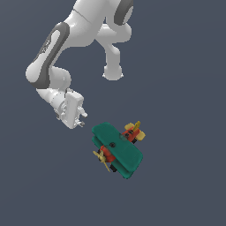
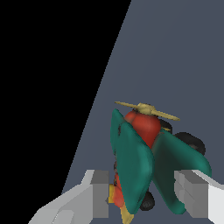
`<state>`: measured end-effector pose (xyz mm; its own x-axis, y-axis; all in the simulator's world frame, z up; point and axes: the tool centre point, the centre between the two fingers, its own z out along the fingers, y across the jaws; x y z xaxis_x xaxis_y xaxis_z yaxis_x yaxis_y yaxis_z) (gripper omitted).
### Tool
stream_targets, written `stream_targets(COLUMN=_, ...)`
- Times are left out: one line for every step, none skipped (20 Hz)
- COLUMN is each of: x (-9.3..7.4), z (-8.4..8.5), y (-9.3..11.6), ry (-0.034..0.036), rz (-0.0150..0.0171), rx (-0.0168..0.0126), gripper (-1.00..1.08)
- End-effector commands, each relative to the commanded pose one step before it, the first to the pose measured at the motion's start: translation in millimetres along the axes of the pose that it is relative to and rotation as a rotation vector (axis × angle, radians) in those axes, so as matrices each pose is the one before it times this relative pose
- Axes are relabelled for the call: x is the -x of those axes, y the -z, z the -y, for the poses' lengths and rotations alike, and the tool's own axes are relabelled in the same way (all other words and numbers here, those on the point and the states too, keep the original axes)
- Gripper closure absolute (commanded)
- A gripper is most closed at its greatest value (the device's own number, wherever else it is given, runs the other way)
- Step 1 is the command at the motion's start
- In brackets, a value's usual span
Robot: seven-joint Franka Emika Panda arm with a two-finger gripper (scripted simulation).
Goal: Pick up the object and move it to a goal position.
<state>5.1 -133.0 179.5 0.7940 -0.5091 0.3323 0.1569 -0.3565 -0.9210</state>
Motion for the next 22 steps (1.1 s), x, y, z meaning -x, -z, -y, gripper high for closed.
stream_targets(x=11.59, z=-8.03, y=-14.06, ry=-0.01626, rz=0.01518, rx=-0.01060, gripper=-0.20)
stream_targets(x=3.76, z=-2.56, y=-4.53, ry=-0.00517, rz=0.00520, rx=-0.00310, gripper=-0.20)
stream_targets(x=3.44, z=-2.33, y=-4.12, ry=-0.00467, rz=0.00474, rx=-0.00277, gripper=-0.20)
stream_targets(x=3.10, z=-2.10, y=-3.71, ry=-0.00419, rz=0.00429, rx=-0.00246, gripper=-0.20)
stream_targets(x=2.75, z=-1.84, y=-3.29, ry=-0.00372, rz=0.00384, rx=-0.00219, gripper=-0.20)
stream_targets(x=2.37, z=-1.52, y=-2.82, ry=-0.00319, rz=0.00333, rx=-0.00189, gripper=-0.20)
stream_targets(x=1.96, z=-1.21, y=-2.33, ry=-0.00264, rz=0.00278, rx=-0.00158, gripper=-0.20)
stream_targets(x=1.51, z=-0.97, y=-1.81, ry=-0.00206, rz=0.00218, rx=-0.00122, gripper=-0.20)
stream_targets(x=1.00, z=-0.72, y=-1.20, ry=-0.00134, rz=0.00140, rx=-0.00074, gripper=-0.20)
stream_targets(x=0.37, z=-0.23, y=-0.25, ry=0.00000, rz=0.00000, rx=0.00000, gripper=-0.20)
stream_targets(x=0.05, z=-0.33, y=-0.11, ry=0.00000, rz=0.00000, rx=0.00000, gripper=-0.20)
stream_targets(x=-0.12, z=-0.09, y=0.04, ry=0.00000, rz=0.00000, rx=0.00000, gripper=-0.20)
stream_targets(x=-0.06, z=0.34, y=0.12, ry=0.00000, rz=0.00000, rx=0.00000, gripper=-0.20)
stream_targets(x=0.32, z=0.46, y=-0.43, ry=-0.00087, rz=0.00102, rx=-0.00076, gripper=-0.20)
stream_targets(x=0.68, z=0.78, y=-0.83, ry=-0.00140, rz=0.00174, rx=-0.00147, gripper=-0.20)
stream_targets(x=1.12, z=0.94, y=-1.36, ry=-0.00217, rz=0.00268, rx=-0.00219, gripper=-0.20)
stream_targets(x=1.47, z=1.07, y=-1.75, ry=-0.00273, rz=0.00334, rx=-0.00267, gripper=-0.20)
stream_targets(x=1.43, z=0.92, y=-1.71, ry=-0.00262, rz=0.00320, rx=-0.00251, gripper=-0.20)
stream_targets(x=1.17, z=0.70, y=-1.40, ry=-0.00212, rz=0.00259, rx=-0.00201, gripper=-0.20)
stream_targets(x=0.88, z=0.49, y=-1.06, ry=-0.00160, rz=0.00194, rx=-0.00150, gripper=-0.20)
stream_targets(x=0.55, z=0.30, y=-0.66, ry=-0.00100, rz=0.00121, rx=-0.00093, gripper=-0.20)
stream_targets(x=0.10, z=0.23, y=0.01, ry=0.00000, rz=0.00000, rx=0.00000, gripper=-0.20)
